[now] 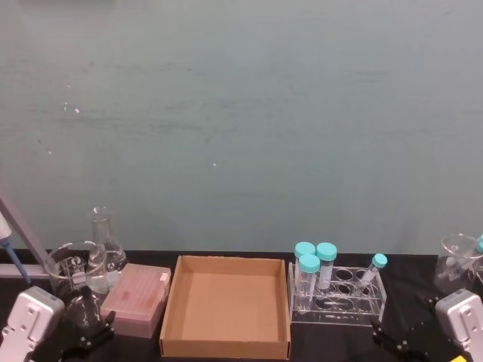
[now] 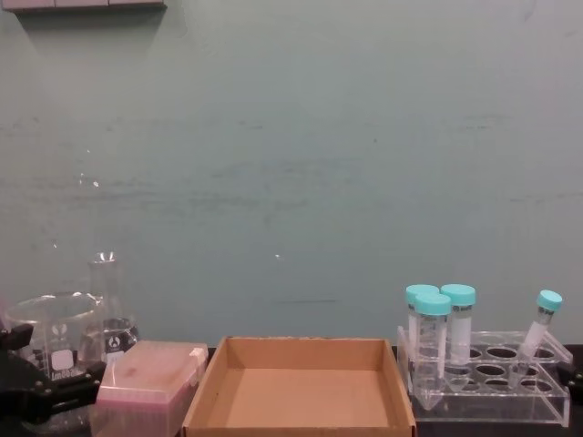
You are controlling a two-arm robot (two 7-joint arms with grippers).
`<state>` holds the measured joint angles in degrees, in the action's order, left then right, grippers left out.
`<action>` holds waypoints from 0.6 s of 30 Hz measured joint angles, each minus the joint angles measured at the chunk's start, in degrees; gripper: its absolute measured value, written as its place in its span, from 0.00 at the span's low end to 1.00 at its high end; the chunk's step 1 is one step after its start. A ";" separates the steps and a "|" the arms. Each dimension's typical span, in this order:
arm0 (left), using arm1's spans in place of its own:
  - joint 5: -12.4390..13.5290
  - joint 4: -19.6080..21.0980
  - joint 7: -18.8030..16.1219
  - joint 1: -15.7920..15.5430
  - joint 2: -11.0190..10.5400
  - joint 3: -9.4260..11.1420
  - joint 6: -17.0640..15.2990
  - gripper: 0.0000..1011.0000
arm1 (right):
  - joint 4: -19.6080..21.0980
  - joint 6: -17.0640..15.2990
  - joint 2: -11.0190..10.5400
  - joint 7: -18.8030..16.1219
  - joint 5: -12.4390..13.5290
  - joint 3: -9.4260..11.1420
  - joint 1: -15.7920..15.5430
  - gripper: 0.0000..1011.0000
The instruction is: Use the right hand to move the test tube from the test tube rack into the box.
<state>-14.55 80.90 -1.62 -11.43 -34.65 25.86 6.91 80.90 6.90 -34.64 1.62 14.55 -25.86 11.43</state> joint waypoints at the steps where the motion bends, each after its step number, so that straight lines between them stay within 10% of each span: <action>1: 0.00 0.00 0.00 0.00 0.00 0.00 0.00 0.99 | 0.00 0.00 0.00 0.00 0.00 0.00 0.00 0.99; 18: 0.00 0.00 0.00 0.00 0.00 0.00 0.00 0.99 | 0.00 0.00 0.00 0.00 0.00 0.00 0.00 0.99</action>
<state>-14.55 80.90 -1.62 -11.43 -34.65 25.86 6.91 80.90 6.90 -34.65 1.62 14.55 -25.86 11.43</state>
